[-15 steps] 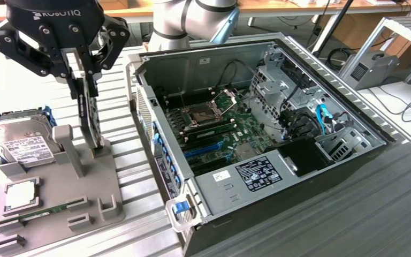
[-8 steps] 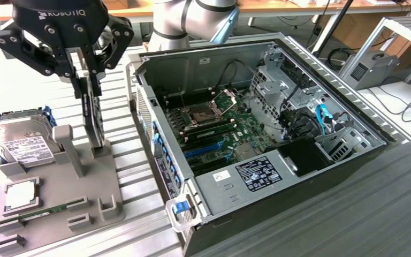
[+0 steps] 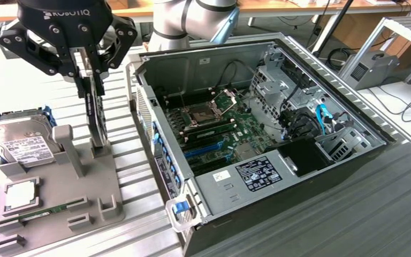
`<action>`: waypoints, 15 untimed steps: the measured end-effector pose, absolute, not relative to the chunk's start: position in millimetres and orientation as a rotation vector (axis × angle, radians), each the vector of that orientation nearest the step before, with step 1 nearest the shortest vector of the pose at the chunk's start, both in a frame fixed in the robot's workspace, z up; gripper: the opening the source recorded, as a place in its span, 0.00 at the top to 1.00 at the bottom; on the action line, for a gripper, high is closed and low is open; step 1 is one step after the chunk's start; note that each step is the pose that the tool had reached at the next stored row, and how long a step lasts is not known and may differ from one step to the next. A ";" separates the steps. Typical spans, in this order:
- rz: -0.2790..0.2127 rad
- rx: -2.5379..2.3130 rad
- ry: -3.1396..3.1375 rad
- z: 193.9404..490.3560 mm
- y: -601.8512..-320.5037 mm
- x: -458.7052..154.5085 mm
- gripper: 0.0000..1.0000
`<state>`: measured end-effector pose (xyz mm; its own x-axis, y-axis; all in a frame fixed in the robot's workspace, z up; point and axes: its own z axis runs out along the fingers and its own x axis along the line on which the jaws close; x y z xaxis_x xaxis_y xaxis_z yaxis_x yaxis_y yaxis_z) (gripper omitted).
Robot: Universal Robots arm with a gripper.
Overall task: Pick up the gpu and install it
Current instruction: 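Pick up the gpu and move the gpu toward the slot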
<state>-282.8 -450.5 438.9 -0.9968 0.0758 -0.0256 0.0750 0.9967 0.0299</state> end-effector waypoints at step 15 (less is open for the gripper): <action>0.045 0.118 3.112 438.9 -450.5 -275.4 0.74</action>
<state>-275.4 -450.5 438.9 -0.9968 0.0758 -0.0256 0.0750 0.9967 0.0298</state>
